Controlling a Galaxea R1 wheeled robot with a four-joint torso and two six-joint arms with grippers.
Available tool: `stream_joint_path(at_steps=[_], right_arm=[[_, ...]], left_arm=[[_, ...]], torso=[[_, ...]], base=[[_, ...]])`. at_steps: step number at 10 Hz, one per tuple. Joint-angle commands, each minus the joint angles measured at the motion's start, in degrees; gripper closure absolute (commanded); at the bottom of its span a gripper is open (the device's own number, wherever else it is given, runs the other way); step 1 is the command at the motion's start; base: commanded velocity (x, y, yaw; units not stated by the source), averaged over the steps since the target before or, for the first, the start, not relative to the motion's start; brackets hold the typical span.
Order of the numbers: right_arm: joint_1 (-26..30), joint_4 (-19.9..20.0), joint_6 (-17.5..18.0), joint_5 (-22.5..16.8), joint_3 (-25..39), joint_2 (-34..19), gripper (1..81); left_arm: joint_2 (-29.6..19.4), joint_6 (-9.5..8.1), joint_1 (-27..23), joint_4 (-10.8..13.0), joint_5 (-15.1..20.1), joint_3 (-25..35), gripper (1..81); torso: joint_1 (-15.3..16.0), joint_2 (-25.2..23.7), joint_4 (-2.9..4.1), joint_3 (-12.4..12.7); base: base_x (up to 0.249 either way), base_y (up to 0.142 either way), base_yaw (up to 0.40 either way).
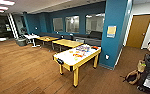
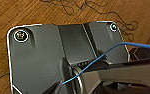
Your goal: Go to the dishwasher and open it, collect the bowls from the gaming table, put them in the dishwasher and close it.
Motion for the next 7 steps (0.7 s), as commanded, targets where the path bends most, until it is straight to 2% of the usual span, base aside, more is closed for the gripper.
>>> stream_joint_path(at_steps=[1, 7], right_arm=[[2.5, -0.7, -0.2, -2.4, 0.3, -0.2, 1.0], [2.4, -0.7, -0.2, -2.4, 0.3, -0.2, 1.0]], left_arm=[[-0.2, 0.43, -2.5, 0.2, 2.3, 0.2, 1.0], [-0.2, 0.43, -2.5, 0.1, 2.3, 0.2, 1.0]], torso=[[0.0, 0.0, 0.00, 0.0], [0.0, 0.0, 0.00, 0.0]], base=[[0.000, 0.000, 0.000], [0.000, 0.000, 0.000]])
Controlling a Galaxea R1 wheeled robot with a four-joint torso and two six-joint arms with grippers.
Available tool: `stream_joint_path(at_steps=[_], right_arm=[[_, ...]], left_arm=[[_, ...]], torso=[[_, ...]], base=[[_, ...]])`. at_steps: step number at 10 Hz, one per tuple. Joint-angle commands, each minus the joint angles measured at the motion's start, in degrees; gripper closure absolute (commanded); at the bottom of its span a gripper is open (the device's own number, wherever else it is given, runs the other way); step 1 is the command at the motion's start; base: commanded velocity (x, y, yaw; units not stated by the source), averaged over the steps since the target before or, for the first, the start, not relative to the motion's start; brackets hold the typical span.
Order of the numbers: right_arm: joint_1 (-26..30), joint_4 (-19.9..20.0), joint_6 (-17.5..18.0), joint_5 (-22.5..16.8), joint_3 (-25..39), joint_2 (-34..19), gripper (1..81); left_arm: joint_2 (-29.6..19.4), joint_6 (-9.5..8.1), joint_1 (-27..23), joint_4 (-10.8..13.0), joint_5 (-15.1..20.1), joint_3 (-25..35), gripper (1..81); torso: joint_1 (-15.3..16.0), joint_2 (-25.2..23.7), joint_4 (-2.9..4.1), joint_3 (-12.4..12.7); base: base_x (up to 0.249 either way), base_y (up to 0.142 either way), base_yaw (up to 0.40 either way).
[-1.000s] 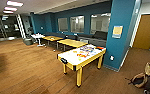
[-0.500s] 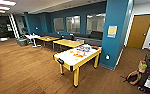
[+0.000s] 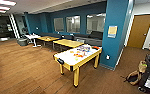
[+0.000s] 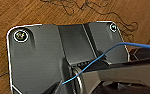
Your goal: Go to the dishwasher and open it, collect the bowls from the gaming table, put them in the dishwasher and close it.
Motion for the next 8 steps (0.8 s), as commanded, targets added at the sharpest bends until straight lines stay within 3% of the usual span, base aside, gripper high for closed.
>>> stream_joint_path(at_steps=[1, 8], right_arm=[[2.3, -0.7, -0.2, -2.4, 0.3, -0.1, 1.0], [2.3, -0.7, -0.2, -2.4, 0.3, -0.1, 1.0]], left_arm=[[-0.2, 0.41, -2.5, 0.2, 2.4, 0.2, 1.0], [-0.2, 0.41, -2.4, 0.3, 2.4, 0.2, 1.0]], torso=[[0.0, 0.0, 0.00, 0.0], [-0.1, 0.0, 0.00, 0.0]], base=[[0.067, 0.000, 0.000], [0.111, 0.000, 0.000]])
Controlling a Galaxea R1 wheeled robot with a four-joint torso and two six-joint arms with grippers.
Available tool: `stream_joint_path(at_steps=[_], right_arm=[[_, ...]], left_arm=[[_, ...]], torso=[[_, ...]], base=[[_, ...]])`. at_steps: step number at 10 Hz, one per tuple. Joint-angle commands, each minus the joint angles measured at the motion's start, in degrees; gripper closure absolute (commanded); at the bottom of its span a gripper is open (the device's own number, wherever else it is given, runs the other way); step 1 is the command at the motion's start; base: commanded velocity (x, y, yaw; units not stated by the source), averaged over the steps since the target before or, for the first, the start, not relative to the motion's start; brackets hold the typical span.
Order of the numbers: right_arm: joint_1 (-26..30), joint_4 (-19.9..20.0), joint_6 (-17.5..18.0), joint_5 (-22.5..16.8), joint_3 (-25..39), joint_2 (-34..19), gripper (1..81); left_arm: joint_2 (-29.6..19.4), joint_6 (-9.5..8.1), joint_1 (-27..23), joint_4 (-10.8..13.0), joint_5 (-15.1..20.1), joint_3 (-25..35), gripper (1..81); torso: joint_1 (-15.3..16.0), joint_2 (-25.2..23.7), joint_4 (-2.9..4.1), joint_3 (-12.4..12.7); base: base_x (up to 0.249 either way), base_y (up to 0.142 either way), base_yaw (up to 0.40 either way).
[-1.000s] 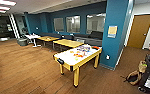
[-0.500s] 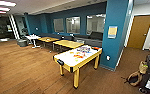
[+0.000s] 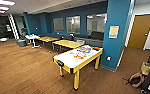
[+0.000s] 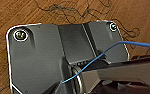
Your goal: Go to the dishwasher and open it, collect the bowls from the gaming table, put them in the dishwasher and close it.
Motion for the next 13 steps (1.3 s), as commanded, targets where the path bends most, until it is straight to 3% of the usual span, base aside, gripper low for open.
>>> stream_joint_path(at_steps=[1, 4, 13], right_arm=[[2.6, -0.7, -0.2, -2.5, 0.3, -0.1, 1.0], [2.6, -0.7, -0.2, -2.5, 0.3, 0.0, 1.0], [2.5, -0.7, -0.2, -2.5, 0.3, 0.0, 1.0]], left_arm=[[-0.2, 0.49, -2.7, 0.3, 2.3, 0.2, 1.0], [-0.2, 0.41, -2.8, 0.3, 2.3, 0.2, 1.0], [-0.2, 0.49, -2.6, 0.4, 2.3, 0.2, 1.0]], torso=[[0.0, 0.0, 0.00, 0.0], [0.0, 0.0, 0.00, 0.0], [0.0, 0.0, 0.00, 0.0]], base=[[0.093, 0.000, 0.000], [0.079, 0.000, 0.000], [0.034, 0.067, 0.000]])
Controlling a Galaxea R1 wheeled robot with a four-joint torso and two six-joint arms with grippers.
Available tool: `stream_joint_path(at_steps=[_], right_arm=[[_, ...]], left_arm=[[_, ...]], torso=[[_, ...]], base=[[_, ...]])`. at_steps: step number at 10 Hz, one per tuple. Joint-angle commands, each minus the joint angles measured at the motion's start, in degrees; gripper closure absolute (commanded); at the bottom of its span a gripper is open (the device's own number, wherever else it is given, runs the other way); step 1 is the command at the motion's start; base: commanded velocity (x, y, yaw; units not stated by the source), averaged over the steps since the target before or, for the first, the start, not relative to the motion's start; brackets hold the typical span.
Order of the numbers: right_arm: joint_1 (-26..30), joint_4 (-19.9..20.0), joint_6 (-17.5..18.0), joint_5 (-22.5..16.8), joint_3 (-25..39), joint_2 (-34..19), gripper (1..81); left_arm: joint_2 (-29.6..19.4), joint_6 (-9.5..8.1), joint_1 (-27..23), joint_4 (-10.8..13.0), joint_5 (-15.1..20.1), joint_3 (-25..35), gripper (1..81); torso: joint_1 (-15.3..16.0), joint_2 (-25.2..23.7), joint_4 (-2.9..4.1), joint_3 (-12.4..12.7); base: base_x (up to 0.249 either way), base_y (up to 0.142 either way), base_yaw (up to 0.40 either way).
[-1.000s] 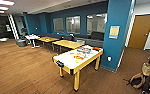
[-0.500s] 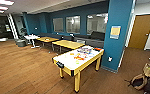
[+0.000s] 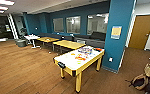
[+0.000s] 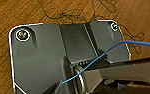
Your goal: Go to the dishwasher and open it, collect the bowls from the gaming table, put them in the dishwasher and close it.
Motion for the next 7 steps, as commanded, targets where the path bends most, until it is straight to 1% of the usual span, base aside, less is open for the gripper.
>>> stream_joint_path(at_steps=[1, 7], right_arm=[[2.3, -0.8, -0.2, -2.4, 0.3, -0.7, 1.0], [2.3, -0.7, -0.2, -2.4, 0.3, -0.7, 1.0]], left_arm=[[0.1, 0.48, -2.6, 0.4, 2.2, 0.3, 1.0], [0.2, 0.48, -2.4, 0.4, 2.1, 0.3, 1.0]], torso=[[0.0, 0.0, 0.00, 0.0], [-0.1, 0.0, 0.00, 0.0]], base=[[0.123, 0.000, 0.000], [0.131, 0.000, 0.000]])
